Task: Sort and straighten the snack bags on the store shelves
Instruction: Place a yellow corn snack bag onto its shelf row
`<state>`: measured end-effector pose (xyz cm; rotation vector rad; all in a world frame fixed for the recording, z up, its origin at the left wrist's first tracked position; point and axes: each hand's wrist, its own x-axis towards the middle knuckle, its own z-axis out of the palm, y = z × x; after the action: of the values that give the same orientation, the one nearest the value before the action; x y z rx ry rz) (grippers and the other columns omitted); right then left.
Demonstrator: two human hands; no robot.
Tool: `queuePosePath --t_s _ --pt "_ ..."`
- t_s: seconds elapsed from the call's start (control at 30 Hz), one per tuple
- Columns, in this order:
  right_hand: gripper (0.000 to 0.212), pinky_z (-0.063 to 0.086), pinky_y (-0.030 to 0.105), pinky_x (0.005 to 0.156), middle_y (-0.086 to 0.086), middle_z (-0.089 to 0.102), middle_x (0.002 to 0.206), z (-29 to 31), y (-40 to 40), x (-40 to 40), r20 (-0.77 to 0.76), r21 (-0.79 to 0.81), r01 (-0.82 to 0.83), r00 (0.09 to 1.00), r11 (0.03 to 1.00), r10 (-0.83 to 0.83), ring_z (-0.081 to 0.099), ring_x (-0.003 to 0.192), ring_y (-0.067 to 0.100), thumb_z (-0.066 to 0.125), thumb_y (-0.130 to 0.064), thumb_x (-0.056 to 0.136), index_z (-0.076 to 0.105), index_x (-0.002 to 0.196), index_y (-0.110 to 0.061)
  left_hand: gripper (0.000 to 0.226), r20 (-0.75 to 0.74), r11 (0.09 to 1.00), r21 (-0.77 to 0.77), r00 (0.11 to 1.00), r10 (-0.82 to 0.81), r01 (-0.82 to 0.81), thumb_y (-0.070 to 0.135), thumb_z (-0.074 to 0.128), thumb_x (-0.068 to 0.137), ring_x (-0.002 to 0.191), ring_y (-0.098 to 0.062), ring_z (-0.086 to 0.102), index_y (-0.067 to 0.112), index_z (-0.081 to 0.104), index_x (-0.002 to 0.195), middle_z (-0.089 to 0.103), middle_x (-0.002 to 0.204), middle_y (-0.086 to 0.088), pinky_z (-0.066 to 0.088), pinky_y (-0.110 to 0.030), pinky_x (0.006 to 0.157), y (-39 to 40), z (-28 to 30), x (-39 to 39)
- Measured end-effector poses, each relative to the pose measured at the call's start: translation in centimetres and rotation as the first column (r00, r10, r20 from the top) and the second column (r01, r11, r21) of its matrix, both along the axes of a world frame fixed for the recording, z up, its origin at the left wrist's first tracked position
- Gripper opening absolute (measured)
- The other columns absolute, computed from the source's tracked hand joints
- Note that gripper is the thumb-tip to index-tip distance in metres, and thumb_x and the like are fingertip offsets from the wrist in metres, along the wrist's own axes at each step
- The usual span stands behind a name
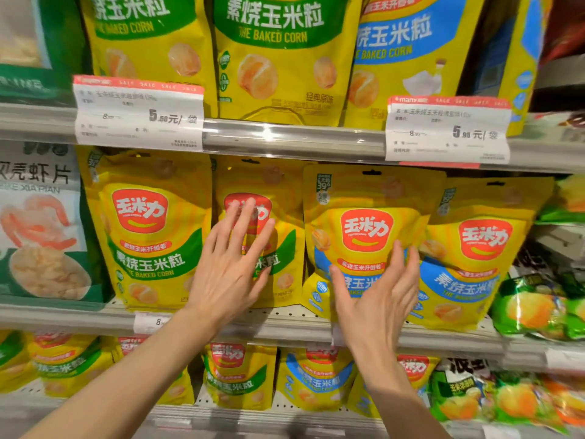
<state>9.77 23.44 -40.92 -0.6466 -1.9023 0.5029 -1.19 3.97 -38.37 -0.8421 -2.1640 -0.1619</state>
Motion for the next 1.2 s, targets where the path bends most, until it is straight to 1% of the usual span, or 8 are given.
queuePosePath --t_s 0.07,0.17,0.43,0.67,0.77,0.9,1.07,1.2 --pt "0.117 0.024 0.055 0.122 0.022 0.015 0.166 -0.1 0.4 -0.5 0.066 -0.009 -0.005 0.998 1.000 0.005 0.021 0.152 0.041 0.070 -0.070 0.075 0.016 0.160 -0.010 0.089 0.025 1.000 -0.006 0.999 0.026 -0.026 0.045 0.066 0.090 0.156 -0.038 0.006 0.019 0.020 0.161 0.005 0.168 -0.020 0.026 -0.054 0.121 0.5 0.0 -0.1" --pt "0.128 0.022 0.055 0.124 0.023 0.008 0.168 -0.2 1.0 -1.1 0.120 -0.055 -0.030 0.992 0.998 0.036 0.017 0.154 0.042 0.075 -0.071 0.070 0.007 0.162 -0.013 0.087 0.057 0.999 -0.020 0.997 0.049 -0.048 0.046 0.064 0.091 0.156 -0.038 0.006 0.020 0.019 0.161 0.007 0.168 -0.020 0.025 -0.054 0.121 0.6 0.0 -0.2" --pt "0.125 0.023 0.053 0.124 0.017 0.007 0.170 -0.2 2.3 -0.7 0.119 -0.067 -0.126 0.984 0.990 0.134 0.013 0.156 0.035 0.077 -0.063 0.075 -0.001 0.162 -0.020 0.084 0.072 0.999 -0.023 0.997 0.042 -0.040 0.046 0.059 0.094 0.156 -0.036 0.005 0.020 0.017 0.162 0.005 0.169 -0.019 0.027 -0.054 0.121 0.4 0.0 -0.1" --pt "0.121 0.019 0.052 0.126 0.008 0.001 0.171 0.3 2.0 0.5 0.140 -0.123 -0.189 0.969 0.974 0.205 0.007 0.158 0.029 0.061 -0.077 0.076 -0.008 0.162 -0.026 0.076 0.116 0.998 0.055 0.993 -0.037 0.031 0.048 0.050 0.096 0.157 -0.029 0.004 0.022 0.021 0.161 0.006 0.170 -0.013 0.024 -0.049 0.123 0.0 0.3 0.7" --pt "0.115 0.020 0.051 0.125 0.001 0.003 0.171 0.1 2.0 1.6 0.139 -0.164 -0.224 0.959 0.961 0.247 0.008 0.158 0.023 0.060 -0.076 0.079 -0.004 0.162 -0.029 0.070 0.135 0.984 0.155 0.984 -0.112 0.091 0.047 0.051 0.098 0.155 -0.028 0.018 0.021 0.028 0.159 0.018 0.168 -0.010 0.024 -0.043 0.121 -0.4 0.5 1.7" --pt "0.103 0.022 0.048 0.125 0.001 0.013 0.169 -0.6 1.5 3.1 0.185 -0.245 -0.258 0.934 0.935 0.306 0.014 0.156 0.020 0.066 -0.063 0.086 0.007 0.163 -0.027 0.063 0.232 0.931 0.325 0.941 -0.247 0.165 0.044 0.053 0.098 0.138 -0.025 0.044 0.018 0.039 0.153 0.043 0.152 -0.007 0.043 -0.043 0.109 -1.5 -0.3 3.3" --pt "0.094 0.031 0.049 0.121 0.011 0.036 0.161 -0.8 -0.7 4.8 0.239 -0.280 -0.197 0.934 0.940 0.267 0.031 0.151 0.025 0.073 -0.052 0.087 0.028 0.158 -0.010 0.066 0.488 0.918 0.377 0.817 -0.308 0.121 0.053 0.050 0.097 0.140 -0.017 0.042 0.022 0.038 0.154 0.045 0.151 0.001 0.038 -0.036 0.112 -3.1 -0.5 5.9" --pt "0.086 0.031 0.042 0.121 0.004 0.041 0.160 2.1 -1.9 7.1 0.332 -0.469 -0.207 0.860 0.859 0.389 0.035 0.148 0.021 0.067 -0.058 0.089 0.034 0.157 -0.017 0.068 0.647 0.907 0.421 0.698 -0.308 0.010 0.059 0.048 0.094 0.138 -0.015 0.044 0.022 0.044 0.150 0.048 0.148 0.002 0.036 -0.030 0.114 -4.3 2.3 8.5"
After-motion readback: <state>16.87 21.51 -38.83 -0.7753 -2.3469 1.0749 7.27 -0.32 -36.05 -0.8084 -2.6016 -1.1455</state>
